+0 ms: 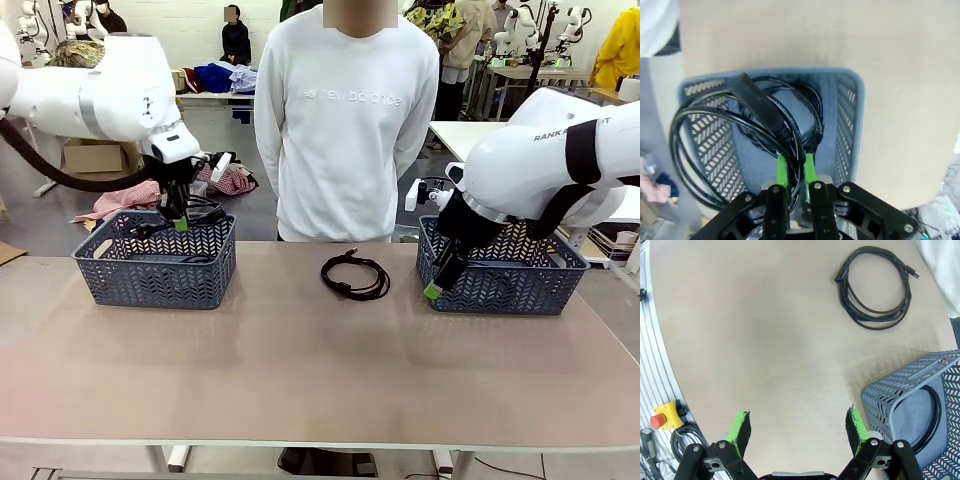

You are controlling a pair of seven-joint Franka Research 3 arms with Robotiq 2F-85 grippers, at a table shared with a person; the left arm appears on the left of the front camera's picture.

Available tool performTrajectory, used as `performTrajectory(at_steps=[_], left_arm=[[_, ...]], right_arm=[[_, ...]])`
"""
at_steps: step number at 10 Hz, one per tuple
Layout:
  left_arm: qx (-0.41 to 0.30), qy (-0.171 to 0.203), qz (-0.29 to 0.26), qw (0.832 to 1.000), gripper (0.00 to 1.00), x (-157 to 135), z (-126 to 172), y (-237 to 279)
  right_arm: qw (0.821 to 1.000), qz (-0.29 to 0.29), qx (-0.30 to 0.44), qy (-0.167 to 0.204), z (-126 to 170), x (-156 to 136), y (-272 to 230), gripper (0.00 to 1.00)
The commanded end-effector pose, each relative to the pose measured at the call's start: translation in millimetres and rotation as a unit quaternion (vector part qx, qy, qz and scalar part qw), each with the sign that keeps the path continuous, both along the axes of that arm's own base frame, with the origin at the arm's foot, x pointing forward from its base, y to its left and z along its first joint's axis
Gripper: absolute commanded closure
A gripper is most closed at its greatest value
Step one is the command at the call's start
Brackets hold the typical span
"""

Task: Organize the cables according to human instructions.
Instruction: Pick up a bundle of cables and place it in the basket indicated by the human.

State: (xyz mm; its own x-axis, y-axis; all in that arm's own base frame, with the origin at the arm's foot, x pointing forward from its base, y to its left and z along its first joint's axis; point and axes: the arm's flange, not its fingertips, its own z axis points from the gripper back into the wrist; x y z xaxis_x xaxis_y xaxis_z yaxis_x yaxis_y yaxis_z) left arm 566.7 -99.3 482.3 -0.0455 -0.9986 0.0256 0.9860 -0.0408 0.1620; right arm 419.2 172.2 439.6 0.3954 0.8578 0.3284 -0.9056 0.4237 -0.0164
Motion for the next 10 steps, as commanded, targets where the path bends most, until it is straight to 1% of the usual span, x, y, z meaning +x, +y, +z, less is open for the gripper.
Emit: performTrajectory(at_steps=[1,3,7,8,9,10], left_arm=[[-0.017,-0.019,-0.011,1.000,1.00,-11,-11,16],[-0.016,-0.025,-0.001,1.000,1.00,-8,-27,27],[-0.035,-0.014,-0.003,0.999,1.00,-5,-41,34],[-0.036,-0.008,0.003,0.999,0.65,-2,-44,35],[-0.034,-0.003,0.007,0.999,0.65,0,-44,35],[-0.033,0.003,0.013,0.999,0.46,0,-41,36]], right_arm=[[1.000,-0.003,-0.005,-0.003,2,1,1,0.00],[1.000,-0.003,-0.005,-0.003,2,1,1,0.00],[1.000,-0.003,-0.005,-0.003,2,1,1,0.00],[1.000,-0.003,-0.005,-0.003,2,1,1,0.00],[1.000,-0.003,-0.005,-0.003,2,1,1,0.00],[1.000,-0.003,-0.005,-0.003,2,1,1,0.00]])
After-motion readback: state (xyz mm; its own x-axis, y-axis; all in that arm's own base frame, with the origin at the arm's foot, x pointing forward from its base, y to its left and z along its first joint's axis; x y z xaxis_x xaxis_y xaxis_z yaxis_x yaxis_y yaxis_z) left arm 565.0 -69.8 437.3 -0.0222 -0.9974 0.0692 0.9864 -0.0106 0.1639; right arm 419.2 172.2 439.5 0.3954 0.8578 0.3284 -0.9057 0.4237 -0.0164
